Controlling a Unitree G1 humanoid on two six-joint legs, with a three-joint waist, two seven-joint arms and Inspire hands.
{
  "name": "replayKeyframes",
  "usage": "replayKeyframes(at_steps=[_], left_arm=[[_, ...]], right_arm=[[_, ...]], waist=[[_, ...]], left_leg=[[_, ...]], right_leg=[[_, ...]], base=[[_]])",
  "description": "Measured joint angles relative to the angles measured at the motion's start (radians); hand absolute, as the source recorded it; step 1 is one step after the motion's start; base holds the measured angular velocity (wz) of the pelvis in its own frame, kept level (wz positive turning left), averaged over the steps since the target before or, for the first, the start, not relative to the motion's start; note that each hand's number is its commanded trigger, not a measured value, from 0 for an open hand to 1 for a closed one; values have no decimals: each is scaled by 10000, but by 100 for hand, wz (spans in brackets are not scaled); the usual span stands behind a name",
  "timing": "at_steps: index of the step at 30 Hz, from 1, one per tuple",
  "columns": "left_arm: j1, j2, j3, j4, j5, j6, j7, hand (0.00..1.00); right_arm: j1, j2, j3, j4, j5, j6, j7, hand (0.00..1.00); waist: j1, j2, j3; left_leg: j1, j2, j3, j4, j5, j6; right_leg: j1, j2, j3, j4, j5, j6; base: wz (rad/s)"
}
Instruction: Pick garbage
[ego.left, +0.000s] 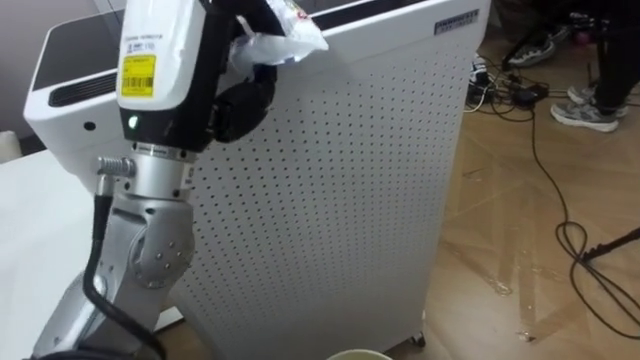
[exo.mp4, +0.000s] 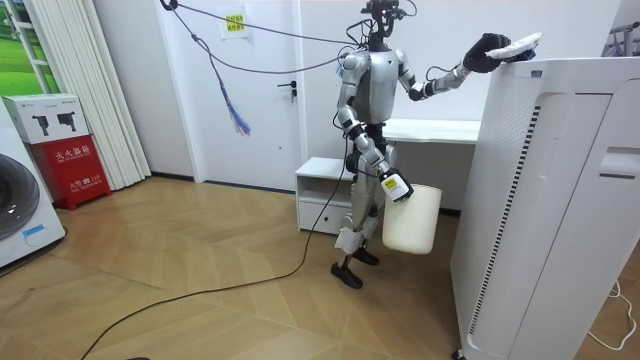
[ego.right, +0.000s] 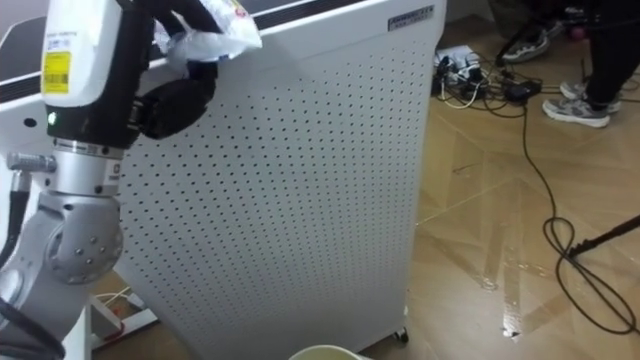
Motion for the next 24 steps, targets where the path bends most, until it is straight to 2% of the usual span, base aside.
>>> replayKeyframes(at_steps=[3, 5, 8, 11, 16, 18, 20, 22, 24], left_arm=[[42, -64, -314, -1049, -1216, -15, -595, 100], [86, -315, -480, -1818, -2199, -172, -1152, 100], [451, -410, -552, -2820, -3267, -392, -1843, 100], [461, -441, -647, -3132, -3679, -677, -2470, 100], [602, -592, -648, -3126, -3883, -845, -3150, 100], [957, -687, -652, -3126, -4121, -883, -3481, 100], [1642, -774, -703, -3123, -4432, -882, -3895, 100], [2160, -689, -917, -3104, -4668, -872, -4182, 100], [2629, -630, -1187, -2948, -4924, -862, -4503, 100]], right_arm=[[-27, 45, 15, -7, 18, -6, 11, 100], [-27, 61, 123, -7, 142, -20, 8, 100], [-33, 78, 311, -10, 146, -153, -26, 100], [-35, 76, 312, -10, 176, -237, -136, 100], [-64, 75, 312, -76, 216, -278, -290, 100], [-137, 75, 309, -78, 217, -278, -289, 100], [-258, 104, 313, -77, 222, -282, -279, 100], [-354, 115, 432, -76, 255, -282, -260, 100], [-457, 107, 635, -76, 276, -282, -208, 100]], waist=[[116, -104, -7], [279, -181, -23], [338, -232, -49], [471, -262, -67], [576, -284, -77], [577, -326, -89], [542, -407, -99], [540, -519, -99], [543, -631, -137]], left_leg=[[-40, 1, -21, -2, 0, 0], [-45, 2, -5, -4, 2, -2], [-83, 7, 12, -2, 2, -4], [-180, 13, 0, 28, 5, -8], [-274, 6, -142, 124, 5, -8], [-275, 7, -154, 177, 5, -8], [-290, 4, -232, 217, 17, -24], [-321, 5, -281, 251, 32, -42], [-426, 9, -327, 316, 38, -51]], right_leg=[[-45, -9, 5, -3, -1, -1], [-56, -19, 12, -1, -6, -7], [-96, -40, 3, 28, -29, -35], [-157, -60, -25, 32, -31, -37], [-162, -97, -274, 71, -32, -38], [-161, -95, -272, 109, -33, -41], [-174, -79, -336, 193, -45, -56], [-168, -91, -470, 197, -45, -57], [-223, -121, -574, 204, -45, -59]], base=[[1], [-3], [0], [7], [8], [5], [8], [10], [9]])
